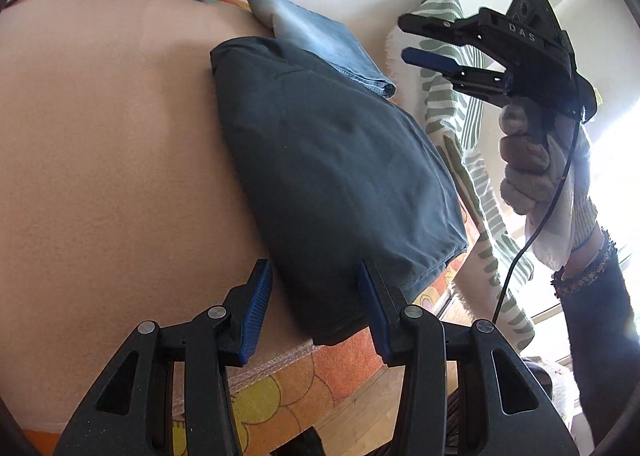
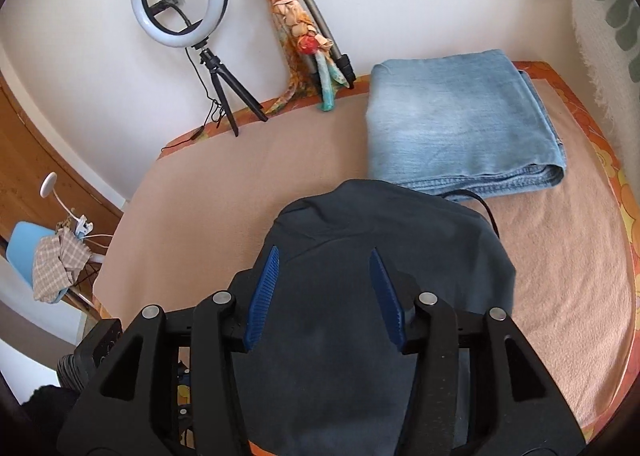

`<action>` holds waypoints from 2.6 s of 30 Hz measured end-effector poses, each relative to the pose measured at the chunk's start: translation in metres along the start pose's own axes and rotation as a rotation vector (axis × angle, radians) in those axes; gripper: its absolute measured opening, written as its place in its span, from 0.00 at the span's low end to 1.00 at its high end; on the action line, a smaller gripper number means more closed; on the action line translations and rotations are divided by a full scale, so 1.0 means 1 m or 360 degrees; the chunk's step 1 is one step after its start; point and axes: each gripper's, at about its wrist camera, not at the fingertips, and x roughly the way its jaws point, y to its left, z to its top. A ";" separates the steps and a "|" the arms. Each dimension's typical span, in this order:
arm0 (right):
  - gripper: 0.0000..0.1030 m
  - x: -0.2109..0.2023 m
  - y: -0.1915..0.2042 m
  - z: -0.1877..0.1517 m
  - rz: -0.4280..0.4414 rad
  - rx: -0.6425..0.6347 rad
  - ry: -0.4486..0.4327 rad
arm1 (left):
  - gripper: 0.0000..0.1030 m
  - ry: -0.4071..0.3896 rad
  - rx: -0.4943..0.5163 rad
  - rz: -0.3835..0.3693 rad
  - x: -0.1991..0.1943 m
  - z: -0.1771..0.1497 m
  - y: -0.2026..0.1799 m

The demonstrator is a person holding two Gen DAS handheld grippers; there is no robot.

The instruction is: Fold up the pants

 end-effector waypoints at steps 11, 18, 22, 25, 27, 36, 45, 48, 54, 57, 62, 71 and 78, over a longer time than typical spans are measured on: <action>0.53 0.078 0.036 0.027 0.0006 -0.0034 0.0147 | 0.28 0.0025 0.0280 -0.0021 0.010 -0.013 -0.028; 0.73 0.027 -0.020 0.012 -0.0062 0.0101 0.0050 | 0.55 -0.0116 0.0048 0.0027 -0.023 0.022 -0.001; 0.84 -0.007 -0.064 -0.009 -0.0133 0.0157 0.0043 | 0.56 -0.0100 -0.0105 0.0050 -0.019 0.049 0.018; 0.85 -0.022 -0.102 -0.031 -0.0090 0.0308 0.0096 | 0.56 -0.0047 -0.0190 0.0038 -0.005 0.062 0.028; 0.85 -0.026 -0.124 -0.047 -0.0040 0.0408 0.0116 | 0.56 -0.0014 -0.0236 0.0017 0.005 0.064 0.035; 0.86 -0.014 -0.165 -0.096 0.0295 0.0588 0.0148 | 0.56 0.0059 -0.0328 -0.0045 0.028 0.069 0.038; 0.86 0.009 -0.162 -0.108 0.0579 0.0567 0.0193 | 0.56 0.0075 -0.0232 -0.0091 0.041 0.075 0.031; 0.86 0.010 -0.155 -0.109 0.0548 0.0480 0.0179 | 0.55 0.0061 -0.0250 -0.0150 0.047 0.079 0.031; 0.70 0.014 -0.155 -0.109 0.0546 0.0506 0.0154 | 0.48 0.0046 -0.0213 -0.0147 0.059 0.087 0.022; 0.52 0.017 -0.150 -0.111 0.0491 0.0474 0.0180 | 0.44 0.0064 -0.0176 -0.0130 0.063 0.085 0.017; 0.57 0.017 -0.157 -0.112 0.0508 0.0553 0.0174 | 0.36 0.0063 -0.0184 -0.0128 0.066 0.086 0.018; 0.24 0.012 -0.121 -0.103 0.0272 0.0422 0.0085 | 0.11 0.0022 -0.0113 -0.0068 0.062 0.085 0.013; 0.24 0.000 -0.115 -0.096 0.0184 0.0391 0.0095 | 0.09 0.0013 -0.0073 -0.0060 0.057 0.084 0.009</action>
